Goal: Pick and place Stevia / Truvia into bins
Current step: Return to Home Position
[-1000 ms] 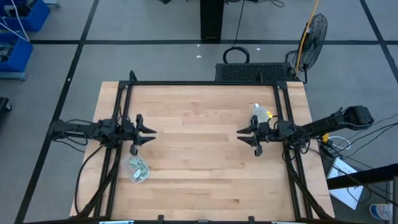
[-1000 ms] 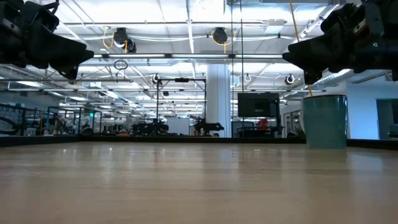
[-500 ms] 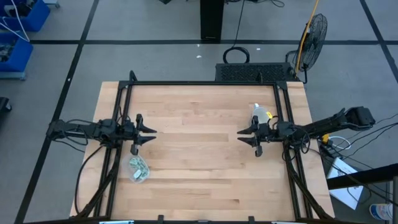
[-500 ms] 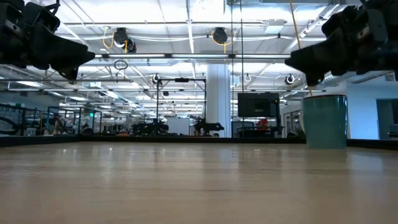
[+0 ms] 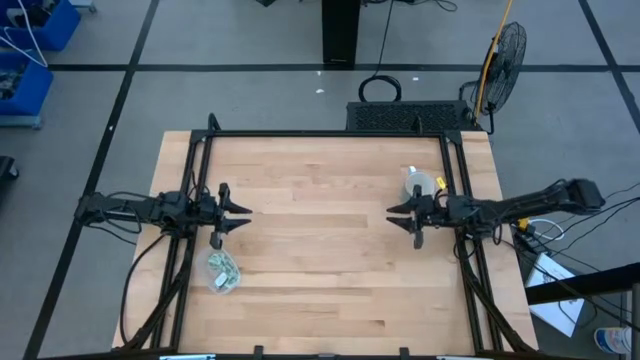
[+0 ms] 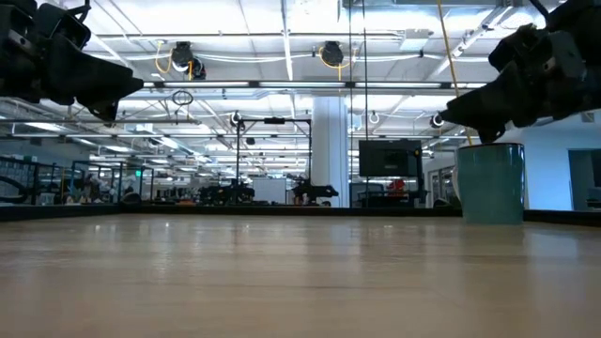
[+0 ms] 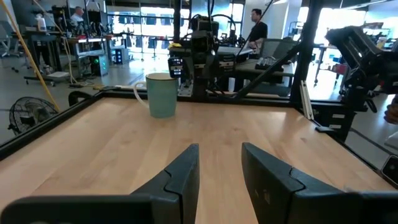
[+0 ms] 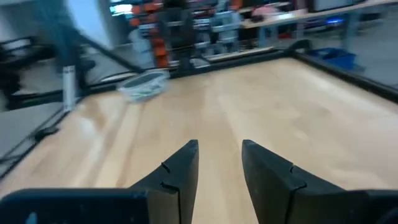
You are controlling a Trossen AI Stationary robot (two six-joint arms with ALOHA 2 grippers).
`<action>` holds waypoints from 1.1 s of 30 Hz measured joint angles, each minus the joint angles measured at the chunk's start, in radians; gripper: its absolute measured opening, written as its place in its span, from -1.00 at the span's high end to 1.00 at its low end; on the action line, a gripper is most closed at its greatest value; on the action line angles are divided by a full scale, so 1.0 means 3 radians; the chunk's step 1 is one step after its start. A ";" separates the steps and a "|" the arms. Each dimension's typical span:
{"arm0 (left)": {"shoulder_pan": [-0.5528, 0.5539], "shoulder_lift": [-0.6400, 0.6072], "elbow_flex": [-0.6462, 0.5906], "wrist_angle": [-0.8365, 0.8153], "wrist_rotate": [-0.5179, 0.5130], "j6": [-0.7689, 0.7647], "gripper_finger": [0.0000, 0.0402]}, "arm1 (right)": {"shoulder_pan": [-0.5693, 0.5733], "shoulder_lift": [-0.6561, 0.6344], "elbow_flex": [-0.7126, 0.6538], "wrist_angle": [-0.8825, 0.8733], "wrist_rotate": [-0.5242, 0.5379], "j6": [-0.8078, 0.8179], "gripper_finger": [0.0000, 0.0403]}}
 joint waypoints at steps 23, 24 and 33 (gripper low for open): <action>0.0000 0.0000 0.0000 0.0001 0.0002 0.0003 0.38 | 0.0004 -0.1112 -0.0001 -0.0996 -0.1286 -0.0050 0.42; 0.0000 -0.0001 0.0000 0.0001 0.0002 0.0004 0.38 | 0.0004 -0.1150 -0.0001 -0.1012 -0.1286 -0.0066 0.42; 0.0000 0.0000 0.0000 0.0001 0.0003 0.0010 0.38 | 0.0000 -0.1256 -0.0004 -0.1009 -0.1000 -0.0181 0.42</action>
